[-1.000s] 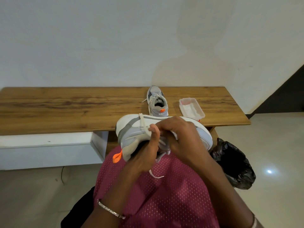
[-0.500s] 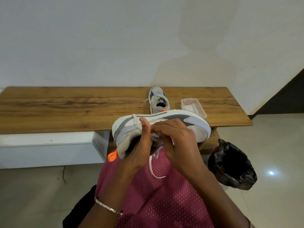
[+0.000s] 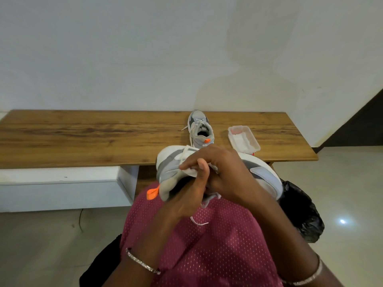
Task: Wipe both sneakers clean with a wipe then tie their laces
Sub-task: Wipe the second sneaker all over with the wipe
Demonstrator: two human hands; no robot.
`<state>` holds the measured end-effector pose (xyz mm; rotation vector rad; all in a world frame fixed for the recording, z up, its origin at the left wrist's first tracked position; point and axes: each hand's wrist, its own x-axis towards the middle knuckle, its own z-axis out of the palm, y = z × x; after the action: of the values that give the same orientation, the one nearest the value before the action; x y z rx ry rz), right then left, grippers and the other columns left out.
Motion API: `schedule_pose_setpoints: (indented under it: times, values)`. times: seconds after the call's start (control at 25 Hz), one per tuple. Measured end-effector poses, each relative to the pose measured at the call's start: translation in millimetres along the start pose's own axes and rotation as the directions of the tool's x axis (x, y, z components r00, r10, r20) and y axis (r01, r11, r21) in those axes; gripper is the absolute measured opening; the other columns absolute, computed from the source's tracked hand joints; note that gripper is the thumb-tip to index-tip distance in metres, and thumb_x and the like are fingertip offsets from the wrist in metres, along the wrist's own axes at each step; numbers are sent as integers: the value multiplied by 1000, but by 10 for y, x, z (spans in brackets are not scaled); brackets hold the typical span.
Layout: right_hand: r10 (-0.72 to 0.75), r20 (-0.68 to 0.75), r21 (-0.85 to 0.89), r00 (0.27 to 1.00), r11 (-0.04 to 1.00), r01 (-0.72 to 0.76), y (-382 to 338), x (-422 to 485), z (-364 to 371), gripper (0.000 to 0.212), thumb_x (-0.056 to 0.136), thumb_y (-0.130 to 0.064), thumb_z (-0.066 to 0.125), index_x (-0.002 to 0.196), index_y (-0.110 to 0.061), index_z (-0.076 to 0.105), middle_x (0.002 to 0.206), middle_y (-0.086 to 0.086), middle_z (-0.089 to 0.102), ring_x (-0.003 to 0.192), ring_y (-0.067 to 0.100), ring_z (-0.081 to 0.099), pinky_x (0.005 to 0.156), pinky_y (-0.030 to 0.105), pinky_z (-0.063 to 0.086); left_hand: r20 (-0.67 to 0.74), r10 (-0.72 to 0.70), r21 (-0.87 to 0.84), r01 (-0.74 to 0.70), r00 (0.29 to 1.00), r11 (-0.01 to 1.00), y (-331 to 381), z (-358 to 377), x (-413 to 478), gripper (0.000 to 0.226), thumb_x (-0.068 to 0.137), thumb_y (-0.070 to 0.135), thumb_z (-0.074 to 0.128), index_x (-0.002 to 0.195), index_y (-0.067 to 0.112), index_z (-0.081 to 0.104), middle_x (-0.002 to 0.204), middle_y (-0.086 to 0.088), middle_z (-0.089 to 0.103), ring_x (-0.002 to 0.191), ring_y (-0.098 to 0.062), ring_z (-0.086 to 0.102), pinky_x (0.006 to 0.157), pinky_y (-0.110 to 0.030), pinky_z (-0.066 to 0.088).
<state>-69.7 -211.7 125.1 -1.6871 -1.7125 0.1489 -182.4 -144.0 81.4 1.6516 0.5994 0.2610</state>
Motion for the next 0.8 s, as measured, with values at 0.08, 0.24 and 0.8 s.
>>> schedule_pose_setpoints:
  times: [0.08, 0.24, 0.8]
  values:
    - [14, 62, -12, 998, 1000, -13, 92, 10, -99, 28, 83, 2, 70, 99, -19, 79, 94, -7, 76, 90, 6, 67, 79, 24, 52, 27, -59, 19, 59, 998, 998, -17, 6, -4, 94, 70, 91, 7, 62, 22, 71, 60, -3, 70, 73, -19, 70, 78, -28, 56]
    - [190, 1, -107, 982, 976, -189, 356, -126, -404, 28, 87, 3, 69, 97, -22, 79, 93, -11, 74, 85, -10, 59, 72, 8, 44, 58, -18, -22, 19, 998, 1000, -17, -76, 29, 102, 51, 108, 12, 77, 32, 75, 78, 2, 76, 90, -11, 71, 96, -36, 53]
    - [235, -2, -149, 972, 961, -233, 492, -57, -334, 29, 87, 2, 65, 99, -21, 80, 95, -5, 77, 87, 11, 68, 72, 19, 50, 212, 91, 185, -132, 973, 974, 9, -43, 31, 45, 80, 54, 71, 122, 39, 64, 123, 22, 67, 119, 3, 57, 105, -26, 43]
